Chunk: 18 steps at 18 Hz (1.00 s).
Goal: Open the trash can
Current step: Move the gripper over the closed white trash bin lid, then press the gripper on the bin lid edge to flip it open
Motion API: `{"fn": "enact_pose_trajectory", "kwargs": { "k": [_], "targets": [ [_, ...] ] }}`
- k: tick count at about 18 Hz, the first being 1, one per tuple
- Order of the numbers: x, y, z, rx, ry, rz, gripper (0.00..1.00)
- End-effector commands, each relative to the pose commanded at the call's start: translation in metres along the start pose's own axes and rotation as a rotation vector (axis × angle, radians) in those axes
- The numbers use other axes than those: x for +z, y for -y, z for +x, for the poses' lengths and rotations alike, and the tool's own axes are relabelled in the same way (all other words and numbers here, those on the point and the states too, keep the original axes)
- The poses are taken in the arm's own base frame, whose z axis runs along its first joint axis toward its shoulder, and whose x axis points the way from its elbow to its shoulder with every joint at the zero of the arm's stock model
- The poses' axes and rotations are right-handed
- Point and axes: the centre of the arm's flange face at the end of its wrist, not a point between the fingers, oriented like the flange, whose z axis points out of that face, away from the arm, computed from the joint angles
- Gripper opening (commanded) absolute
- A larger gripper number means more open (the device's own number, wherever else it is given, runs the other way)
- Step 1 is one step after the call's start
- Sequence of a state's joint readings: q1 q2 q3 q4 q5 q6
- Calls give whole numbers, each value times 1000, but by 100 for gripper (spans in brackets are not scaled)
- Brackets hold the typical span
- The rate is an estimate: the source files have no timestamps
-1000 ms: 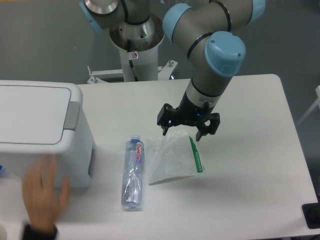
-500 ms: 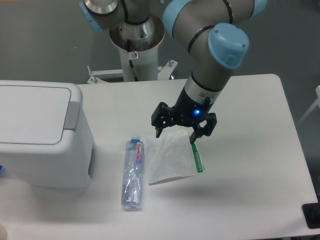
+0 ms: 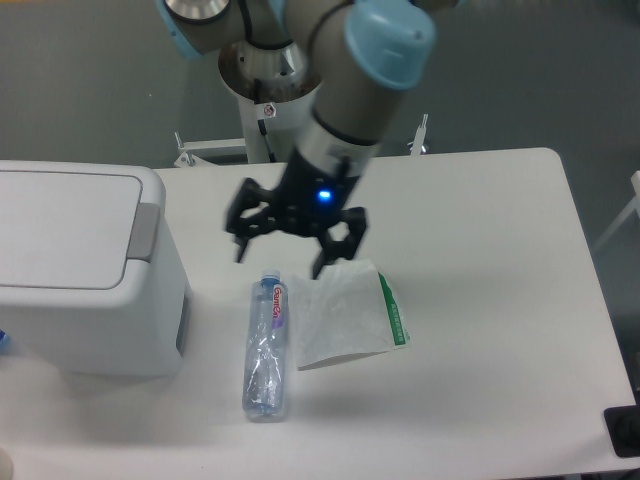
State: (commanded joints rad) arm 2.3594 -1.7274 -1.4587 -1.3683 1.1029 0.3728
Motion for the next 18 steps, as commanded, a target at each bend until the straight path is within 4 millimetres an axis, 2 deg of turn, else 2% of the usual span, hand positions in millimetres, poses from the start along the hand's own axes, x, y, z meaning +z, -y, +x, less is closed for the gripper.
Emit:
{"fn": "enact_pose_trajectory", "kwargs": {
  "k": [2,4,9,15,18],
  "targets": [
    [0,-8,15,15,-5,-4,100],
    [0,-15,22,21,-6,-4,100],
    [10,-21,21,17,-13,-21,100],
    [29,-24,31,34,-27,-51,100],
    [32,-25,31,36,-27,-51,100]
  ]
}}
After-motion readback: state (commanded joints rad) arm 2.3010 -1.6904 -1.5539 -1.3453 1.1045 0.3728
